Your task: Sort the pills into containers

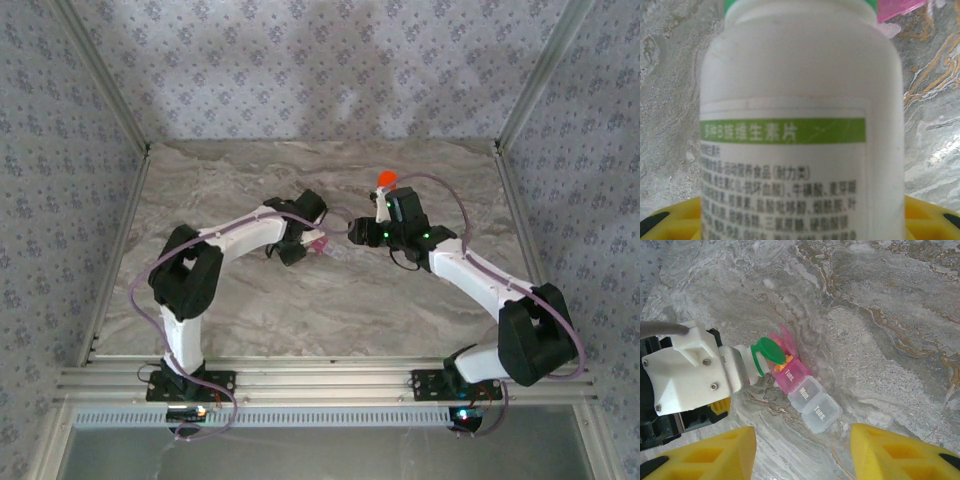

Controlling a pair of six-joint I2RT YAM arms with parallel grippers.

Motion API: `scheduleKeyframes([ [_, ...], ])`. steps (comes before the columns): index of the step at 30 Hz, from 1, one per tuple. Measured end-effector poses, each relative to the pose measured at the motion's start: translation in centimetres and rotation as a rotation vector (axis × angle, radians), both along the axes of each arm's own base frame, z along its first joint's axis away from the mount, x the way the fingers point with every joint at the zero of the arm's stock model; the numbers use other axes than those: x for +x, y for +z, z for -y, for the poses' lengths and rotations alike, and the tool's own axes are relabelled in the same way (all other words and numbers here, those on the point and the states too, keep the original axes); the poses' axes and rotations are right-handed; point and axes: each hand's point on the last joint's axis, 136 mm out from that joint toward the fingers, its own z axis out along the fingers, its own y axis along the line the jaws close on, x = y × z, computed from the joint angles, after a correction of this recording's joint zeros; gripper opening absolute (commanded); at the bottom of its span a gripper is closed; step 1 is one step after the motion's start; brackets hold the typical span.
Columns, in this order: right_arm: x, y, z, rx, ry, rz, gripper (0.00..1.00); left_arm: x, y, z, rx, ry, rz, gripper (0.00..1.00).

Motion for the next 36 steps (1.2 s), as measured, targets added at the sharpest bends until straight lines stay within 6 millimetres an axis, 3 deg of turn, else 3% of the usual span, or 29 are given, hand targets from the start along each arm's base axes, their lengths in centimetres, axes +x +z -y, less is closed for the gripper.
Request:
scheduleKeyframes([
  [22, 0.3, -1.2, -0.5, -0.01, 0.009, -0.024, 0.54, -0.3, -0.1, 1.0, -0.187, 0.023, 0.111, 0.0],
  [31, 0.9, -1.8, -0.9, -0.005, -0.006, -0.051, 0.53, -0.1, 3.0, 1.9, -0.35, 0.01, 0.229, 0.0],
  [36, 1.2, -1.3, -1.3, 0.03, -0.013, -0.043, 0.53, -0.4, 5.7, 1.6, -0.458, 0.003, 0.343, 0.0],
])
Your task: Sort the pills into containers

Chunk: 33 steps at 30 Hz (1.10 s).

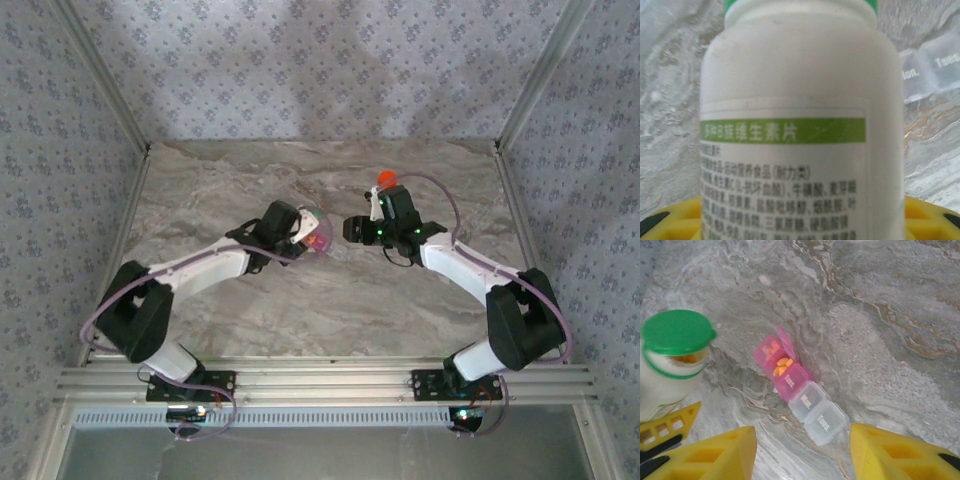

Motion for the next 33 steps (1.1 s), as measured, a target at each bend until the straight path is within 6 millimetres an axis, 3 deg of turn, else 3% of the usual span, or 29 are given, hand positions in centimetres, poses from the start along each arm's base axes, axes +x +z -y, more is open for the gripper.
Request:
scheduleKeyframes([
  [3, 0.0, 1.3, -0.7, 0.046, 0.022, 0.022, 0.53, -1.0, 3.3, -1.0, -0.11, -0.004, 0.116, 0.0],
  [5, -0.2, 3.0, -1.7, 0.084, 0.063, 0.053, 0.53, -1.7, 6.8, -2.0, -0.22, 0.001, 0.242, 0.0],
  [8, -1.0, 7.2, -4.0, 0.125, 0.159, 0.148, 0.54, -2.8, 12.5, -3.9, -0.419, 0.017, 0.467, 0.0],
  [12, -3.6, 14.1, -7.0, 0.178, 0.299, 0.33, 0.55, -3.8, 16.4, -4.1, -0.574, -0.03, 0.618, 0.0],
  [15, -5.6, 17.8, -8.0, 0.213, 0.373, 0.426, 0.56, -4.2, 17.0, -2.8, -0.63, -0.106, 0.635, 0.0],
  [19, -6.7, 20.4, -8.8, 0.242, 0.421, 0.482, 0.57, -4.9, 17.0, -1.4, -0.692, -0.185, 0.629, 0.0],
  [33, -8.8, 21.2, -11.3, 0.29, 0.543, 0.474, 0.61, -5.8, 16.5, 0.8, -0.763, -0.301, 0.566, 0.0],
])
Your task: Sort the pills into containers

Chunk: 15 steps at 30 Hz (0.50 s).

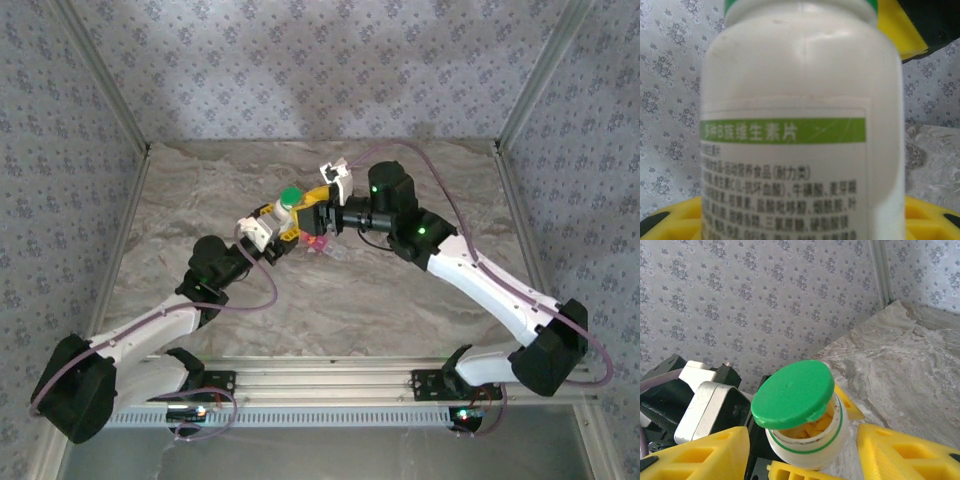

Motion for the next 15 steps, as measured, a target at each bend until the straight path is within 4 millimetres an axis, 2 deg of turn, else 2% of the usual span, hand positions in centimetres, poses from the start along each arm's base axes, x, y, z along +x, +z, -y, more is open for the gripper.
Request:
scheduleKeyframes([
  [7, 0.4, -1.9, -0.9, -0.032, 0.016, -0.039, 0.62, -0.2, -0.3, 0.4, -0.003, -0.03, -0.019, 0.0],
  [13, 0.2, -2.4, -1.3, -0.037, 0.029, -0.048, 0.62, -0.8, 0.0, 1.4, -0.004, -0.098, -0.021, 0.0],
  [15, 0.2, -2.5, -1.3, -0.039, 0.032, -0.05, 0.59, -0.9, 0.2, 1.7, -0.002, -0.112, -0.022, 0.0],
])
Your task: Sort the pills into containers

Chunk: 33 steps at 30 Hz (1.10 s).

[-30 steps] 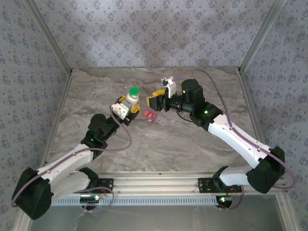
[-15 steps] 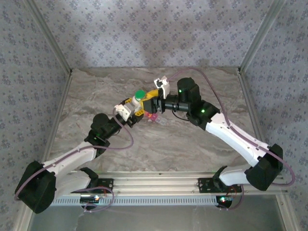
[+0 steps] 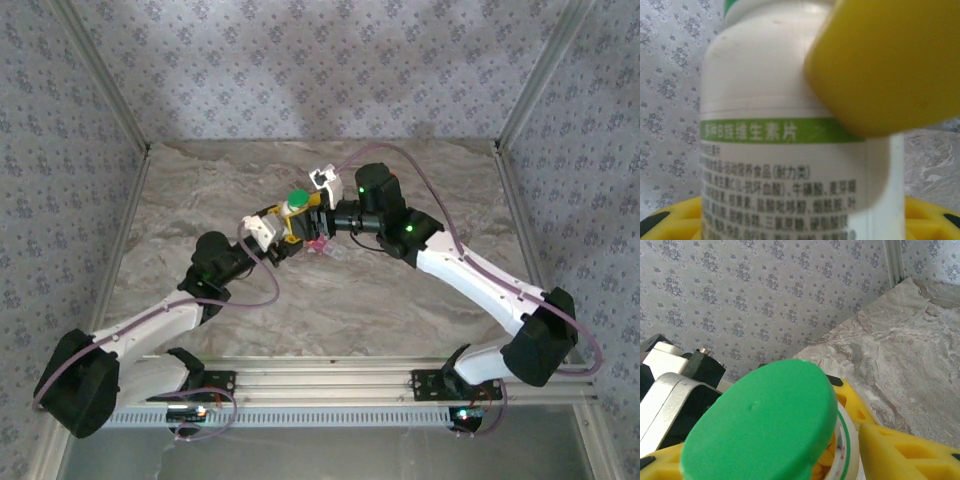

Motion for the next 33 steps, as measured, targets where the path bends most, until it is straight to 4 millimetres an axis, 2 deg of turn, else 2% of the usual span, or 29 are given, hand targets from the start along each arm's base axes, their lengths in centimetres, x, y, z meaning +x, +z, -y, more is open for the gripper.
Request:
scheduleKeyframes([
  [2, -0.1, 0.0, -0.1, -0.001, 0.005, 0.003, 0.51, -0.1, 0.0, 0.3, 0.002, -0.009, -0.005, 0.0],
  [4, 0.0, -0.1, 0.0, -0.006, 0.003, 0.008, 0.4, 0.1, -0.1, 0.3, 0.006, -0.001, -0.015, 0.0],
  [5, 0.0, -0.1, 0.0, -0.008, 0.002, 0.011, 0.33, 0.1, -0.2, 0.2, 0.007, 0.001, -0.02, 0.02],
  [6, 0.0, -0.2, 0.0, -0.01, 0.001, 0.013, 0.26, 0.1, -0.3, 0.2, 0.007, 0.003, -0.024, 0.09],
  [7, 0.1, -0.2, 0.1, -0.011, -0.005, 0.015, 0.22, 0.2, -0.3, 0.2, 0.006, 0.008, -0.028, 0.19],
  [10, 0.3, -0.3, 0.6, -0.011, -0.04, 0.014, 0.22, 0.7, -0.5, 0.0, 0.01, 0.04, -0.043, 0.4],
  [11, 0.4, -0.4, 0.8, -0.012, -0.048, 0.015, 0.22, 0.8, -0.6, -0.1, 0.011, 0.044, -0.044, 0.53],
  [12, 0.4, -0.4, 0.9, -0.013, -0.055, 0.017, 0.22, 0.9, -0.6, -0.1, 0.012, 0.05, -0.043, 0.7],
  [13, 0.6, -0.3, 1.1, -0.014, -0.067, 0.02, 0.22, 0.8, -0.5, -0.1, 0.015, 0.052, -0.035, 0.96],
  [14, 0.8, -0.3, 1.3, -0.017, -0.084, 0.024, 0.22, 0.7, -0.4, 0.0, 0.013, 0.051, -0.031, 0.99],
  [17, 2.1, -0.5, 2.5, -0.029, -0.151, 0.026, 0.22, 0.5, -0.2, 0.1, 0.017, 0.053, -0.016, 0.96],
  [19, 2.9, -1.3, 3.8, -0.041, -0.196, 0.012, 0.22, 0.4, 0.1, 0.0, 0.02, 0.05, 0.001, 0.91],
  [21, 3.6, -1.9, 4.6, -0.05, -0.229, -0.001, 0.22, 0.3, 0.1, 0.1, 0.027, 0.045, 0.007, 0.91],
  [26, 4.1, -2.5, 5.1, -0.064, -0.261, -0.007, 0.23, 0.8, -1.2, 0.6, 0.048, 0.037, -0.016, 0.91],
  [30, 4.7, -4.1, 5.7, -0.105, -0.3, -0.009, 0.3, 1.5, -2.4, 0.4, 0.072, 0.072, -0.049, 0.9],
  [33, 5.3, -5.4, 6.8, -0.163, -0.343, -0.01, 0.37, 2.0, -2.2, -0.9, 0.077, 0.148, -0.063, 0.9],
])
